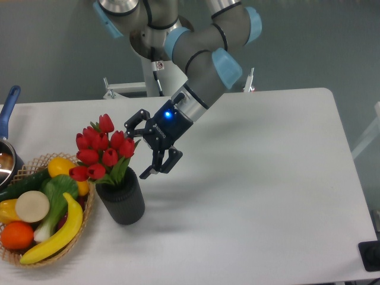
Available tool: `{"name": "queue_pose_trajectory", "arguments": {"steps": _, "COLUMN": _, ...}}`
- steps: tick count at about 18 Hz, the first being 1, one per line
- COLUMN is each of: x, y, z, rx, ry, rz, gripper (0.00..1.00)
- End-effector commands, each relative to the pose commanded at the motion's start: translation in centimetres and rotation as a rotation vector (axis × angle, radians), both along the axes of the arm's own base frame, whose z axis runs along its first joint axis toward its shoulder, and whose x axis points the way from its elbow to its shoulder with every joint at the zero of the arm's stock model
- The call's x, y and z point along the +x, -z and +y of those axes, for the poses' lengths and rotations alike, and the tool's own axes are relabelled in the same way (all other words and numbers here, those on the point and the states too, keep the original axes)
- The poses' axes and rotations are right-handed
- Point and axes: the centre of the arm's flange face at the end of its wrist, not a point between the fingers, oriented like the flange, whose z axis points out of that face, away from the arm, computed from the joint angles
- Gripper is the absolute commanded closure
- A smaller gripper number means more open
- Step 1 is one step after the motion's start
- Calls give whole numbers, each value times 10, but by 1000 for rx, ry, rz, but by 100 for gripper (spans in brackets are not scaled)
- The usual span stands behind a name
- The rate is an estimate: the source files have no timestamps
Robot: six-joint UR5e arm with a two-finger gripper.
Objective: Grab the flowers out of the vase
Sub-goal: 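Move the open gripper toward the red tulip stems in the black vase, then close the gripper around the tulip stems just above the vase rim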
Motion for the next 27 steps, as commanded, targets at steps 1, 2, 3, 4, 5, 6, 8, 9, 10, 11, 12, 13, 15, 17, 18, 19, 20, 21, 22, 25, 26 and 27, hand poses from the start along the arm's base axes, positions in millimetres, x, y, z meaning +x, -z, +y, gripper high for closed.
{"name": "queue_pose_trajectory", "arguments": {"steps": 1, "x": 0, "y": 1, "z": 5, "rx": 5, "ry": 8, "rz": -3, "gripper": 0}}
{"name": "queue_pose_trajectory", "arguments": {"steps": 2, "x": 2, "y": 0, "z": 7, "rx": 17, "ry": 14, "rz": -10, "gripper": 0}}
{"name": "queue_pose_trajectory", "arguments": {"steps": 3, "x": 2, "y": 1, "z": 8, "rx": 28, "ry": 16, "rz": -21, "gripper": 0}}
{"name": "queue_pose_trajectory", "arguments": {"steps": 4, "x": 3, "y": 4, "z": 9, "rx": 34, "ry": 19, "rz": -34, "gripper": 0}}
{"name": "queue_pose_trajectory", "arguments": {"steps": 5, "x": 5, "y": 4, "z": 11, "rx": 43, "ry": 25, "rz": -43, "gripper": 0}}
{"name": "queue_pose_trajectory", "arguments": {"steps": 6, "x": 7, "y": 3, "z": 14, "rx": 53, "ry": 32, "rz": -41, "gripper": 0}}
{"name": "queue_pose_trajectory", "arguments": {"steps": 8, "x": 10, "y": 8, "z": 18, "rx": 55, "ry": 41, "rz": -41, "gripper": 0}}
{"name": "queue_pose_trajectory", "arguments": {"steps": 9, "x": 10, "y": 9, "z": 17, "rx": 54, "ry": 41, "rz": -42, "gripper": 0}}
{"name": "queue_pose_trajectory", "arguments": {"steps": 10, "x": 11, "y": 10, "z": 17, "rx": 52, "ry": 40, "rz": -44, "gripper": 4}}
{"name": "queue_pose_trajectory", "arguments": {"steps": 11, "x": 11, "y": 10, "z": 17, "rx": 52, "ry": 40, "rz": -44, "gripper": 17}}
{"name": "queue_pose_trajectory", "arguments": {"steps": 12, "x": 10, "y": 10, "z": 17, "rx": 52, "ry": 38, "rz": -43, "gripper": 29}}
{"name": "queue_pose_trajectory", "arguments": {"steps": 13, "x": 9, "y": 9, "z": 17, "rx": 52, "ry": 38, "rz": -42, "gripper": 40}}
{"name": "queue_pose_trajectory", "arguments": {"steps": 15, "x": 9, "y": 9, "z": 17, "rx": 53, "ry": 38, "rz": -42, "gripper": 61}}
{"name": "queue_pose_trajectory", "arguments": {"steps": 17, "x": 9, "y": 7, "z": 17, "rx": 56, "ry": 39, "rz": -37, "gripper": 77}}
{"name": "queue_pose_trajectory", "arguments": {"steps": 18, "x": 9, "y": 7, "z": 16, "rx": 57, "ry": 38, "rz": -36, "gripper": 85}}
{"name": "queue_pose_trajectory", "arguments": {"steps": 19, "x": 8, "y": 6, "z": 16, "rx": 57, "ry": 36, "rz": -36, "gripper": 90}}
{"name": "queue_pose_trajectory", "arguments": {"steps": 20, "x": 8, "y": 5, "z": 16, "rx": 57, "ry": 36, "rz": -33, "gripper": 95}}
{"name": "queue_pose_trajectory", "arguments": {"steps": 21, "x": 8, "y": 5, "z": 16, "rx": 56, "ry": 36, "rz": -32, "gripper": 98}}
{"name": "queue_pose_trajectory", "arguments": {"steps": 22, "x": 9, "y": 5, "z": 15, "rx": 55, "ry": 36, "rz": -33, "gripper": 100}}
{"name": "queue_pose_trajectory", "arguments": {"steps": 25, "x": 8, "y": 4, "z": 14, "rx": 55, "ry": 32, "rz": -33, "gripper": 100}}
{"name": "queue_pose_trajectory", "arguments": {"steps": 26, "x": 8, "y": 4, "z": 14, "rx": 56, "ry": 32, "rz": -33, "gripper": 100}}
{"name": "queue_pose_trajectory", "arguments": {"steps": 27, "x": 6, "y": 3, "z": 12, "rx": 56, "ry": 27, "rz": -31, "gripper": 100}}
